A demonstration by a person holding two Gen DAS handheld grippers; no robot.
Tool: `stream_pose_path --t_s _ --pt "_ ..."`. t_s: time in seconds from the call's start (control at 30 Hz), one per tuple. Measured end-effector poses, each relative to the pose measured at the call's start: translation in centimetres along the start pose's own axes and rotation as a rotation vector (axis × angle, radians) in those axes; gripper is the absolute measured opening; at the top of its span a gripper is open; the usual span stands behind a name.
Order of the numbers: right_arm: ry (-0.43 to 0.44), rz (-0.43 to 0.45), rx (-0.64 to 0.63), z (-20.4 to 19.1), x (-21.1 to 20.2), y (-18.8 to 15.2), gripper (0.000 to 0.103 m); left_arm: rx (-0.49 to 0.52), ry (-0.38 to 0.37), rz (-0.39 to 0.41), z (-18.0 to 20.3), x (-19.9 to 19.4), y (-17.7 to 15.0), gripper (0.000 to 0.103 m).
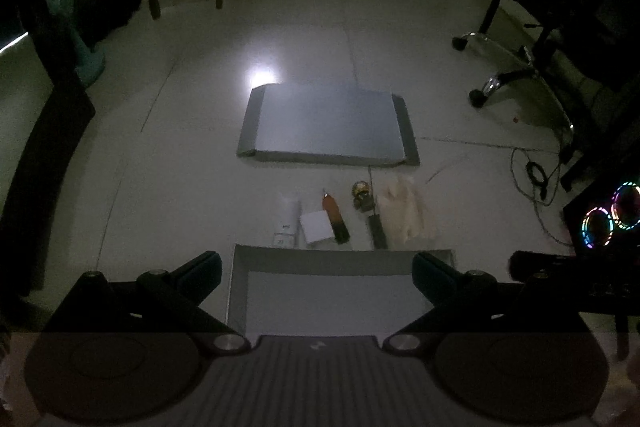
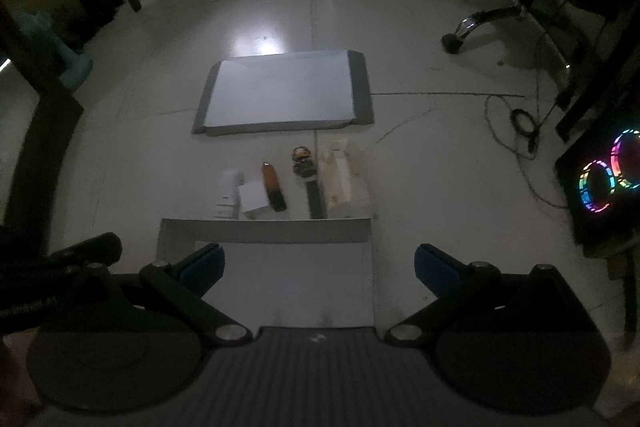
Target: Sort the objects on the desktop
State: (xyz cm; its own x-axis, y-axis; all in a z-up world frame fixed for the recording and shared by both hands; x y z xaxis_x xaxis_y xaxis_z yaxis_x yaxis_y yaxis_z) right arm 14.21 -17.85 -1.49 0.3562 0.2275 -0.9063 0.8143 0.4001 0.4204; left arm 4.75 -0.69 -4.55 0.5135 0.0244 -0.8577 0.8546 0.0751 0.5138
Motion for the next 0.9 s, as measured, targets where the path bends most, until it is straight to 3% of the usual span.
stream_pose_path --t_s 0.3,0.5,0.9 --pt "-0.016 -0.015 -0.005 1.2 -1.6 -0.2 0.103 0.112 0.076 0.004 0.5 -1.0 0.0 0.103" --pt "-0.015 0.001 -0.049 1.3 -2.5 1.8 0.103 0.142 0.035 -0.021 1.8 -0.6 1.1 0.103" --pt "-0.018 0.012 -0.081 3.7 1.0 5.0 0.103 0.132 0.052 -0.031 1.1 4.8 4.7 0.103"
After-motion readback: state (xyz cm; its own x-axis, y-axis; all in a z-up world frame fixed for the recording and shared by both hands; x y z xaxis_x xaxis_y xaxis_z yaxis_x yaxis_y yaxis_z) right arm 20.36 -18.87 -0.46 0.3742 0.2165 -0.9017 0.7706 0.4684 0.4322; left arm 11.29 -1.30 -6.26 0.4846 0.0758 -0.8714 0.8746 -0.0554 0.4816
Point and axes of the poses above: each gripper's, at about its wrist camera, not at the fingertips, and x roughly the way its jaws point, z to its right, y to its top, the point moved 7 cm from there along x, roughly the way its jaws point, and after that the axes turned 5 degrees about y, right-handed, at the moved point
